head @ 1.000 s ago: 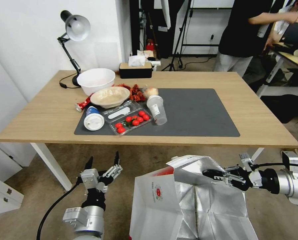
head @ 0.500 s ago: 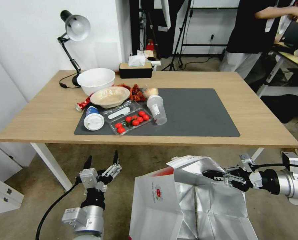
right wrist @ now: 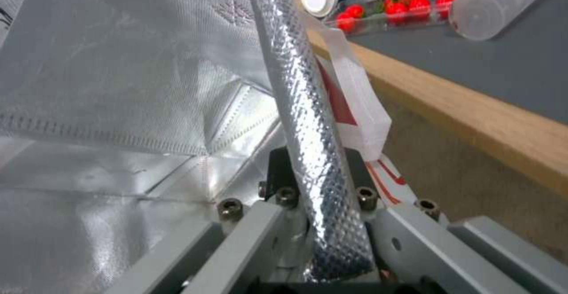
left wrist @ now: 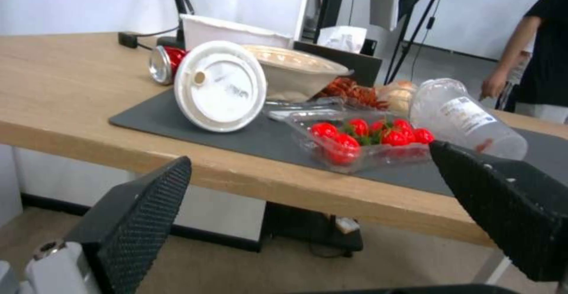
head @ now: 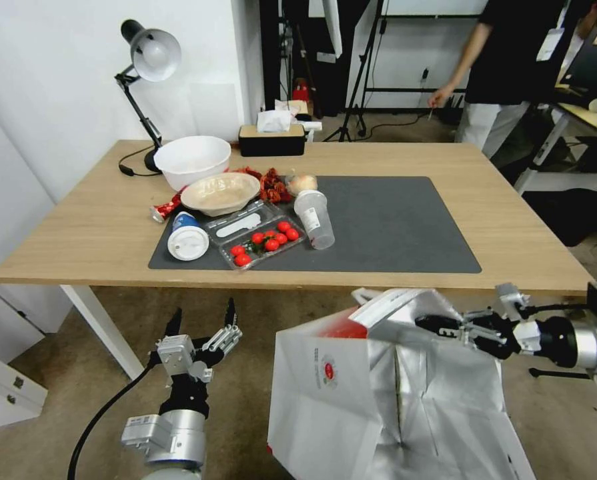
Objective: Pick up the food delivery bag from the floor and place it on the table.
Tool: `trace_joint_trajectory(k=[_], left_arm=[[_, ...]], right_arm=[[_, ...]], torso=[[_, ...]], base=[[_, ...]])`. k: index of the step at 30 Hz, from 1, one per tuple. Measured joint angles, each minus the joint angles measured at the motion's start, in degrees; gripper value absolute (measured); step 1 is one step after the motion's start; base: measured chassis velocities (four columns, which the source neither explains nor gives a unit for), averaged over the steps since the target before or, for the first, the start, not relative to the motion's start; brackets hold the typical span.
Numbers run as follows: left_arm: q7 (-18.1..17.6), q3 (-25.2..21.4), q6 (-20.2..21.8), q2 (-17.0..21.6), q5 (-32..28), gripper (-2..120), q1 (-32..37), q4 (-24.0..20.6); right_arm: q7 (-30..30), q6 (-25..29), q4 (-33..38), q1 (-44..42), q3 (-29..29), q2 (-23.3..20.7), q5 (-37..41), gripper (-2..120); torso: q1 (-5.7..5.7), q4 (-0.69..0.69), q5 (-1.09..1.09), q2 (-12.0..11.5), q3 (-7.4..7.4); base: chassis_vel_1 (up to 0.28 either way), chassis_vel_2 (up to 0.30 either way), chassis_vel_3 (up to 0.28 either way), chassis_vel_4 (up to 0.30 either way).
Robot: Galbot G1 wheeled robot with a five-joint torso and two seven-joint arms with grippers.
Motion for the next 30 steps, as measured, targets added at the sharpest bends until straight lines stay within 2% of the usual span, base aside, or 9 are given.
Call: trace_joint_trajectory(k=[7,15,22,23,26,27,30], left_arm=[[-0.3,0.0,-0.7,0.0,0.2,100,0.4,-0.8],[-0.5,-0.2,-1.0,-0.2,0.6,100,0.9,-1.9],[-0.5,-0.1,-1.3,-0.6,1.1,100,1.0,-1.8],[-0.5,-0.1,-1.3,-0.6,1.1,100,1.0,-1.8],[-0.6,0.0,-1.7,-0.7,1.3,100,1.1,-1.4],[-0.6,0.0,-1.7,-0.7,1.3,100,1.1,-1.4],[-0.6,0.0,-1.9,-0.9,1.6,100,1.2,-1.1]], right_arm=[[0.5,-0.1,0.4,-0.3,2.1,-0.8,0.9,0],[-0.1,-1.0,1.0,-0.6,5.7,-1.2,5.8,0],[3.5,-3.0,2.8,0.9,12.8,0.3,19.9,0],[3.5,-3.0,2.8,0.9,12.8,0.3,19.9,0],[9.0,-2.8,4.1,2.2,14.0,2.1,28.5,0],[9.0,-2.8,4.1,2.2,14.0,2.1,28.5,0],[13.8,-1.3,5.3,2.7,13.9,3.4,34.8,0]], torso=[[-0.03,0.00,0.00,-0.1,-0.04],[-0.06,0.00,0.00,-0.2,-0.09],[-0.09,0.00,0.00,-0.2,-0.11],[-0.09,0.00,0.00,-0.2,-0.11],[-0.09,0.00,0.00,-0.2,-0.12],[-0.09,0.00,0.00,-0.2,-0.12],[-0.09,0.00,0.00,-0.2,-0.12]], base=[[0.000,0.000,0.000,0.000],[0.000,0.000,0.000,0.000],[0.000,0.000,0.000,0.000],[0.000,0.000,0.000,0.000],[0.000,0.000,0.000,0.000],[0.000,0.000,0.000,0.000],[0.000,0.000,0.000,0.000]])
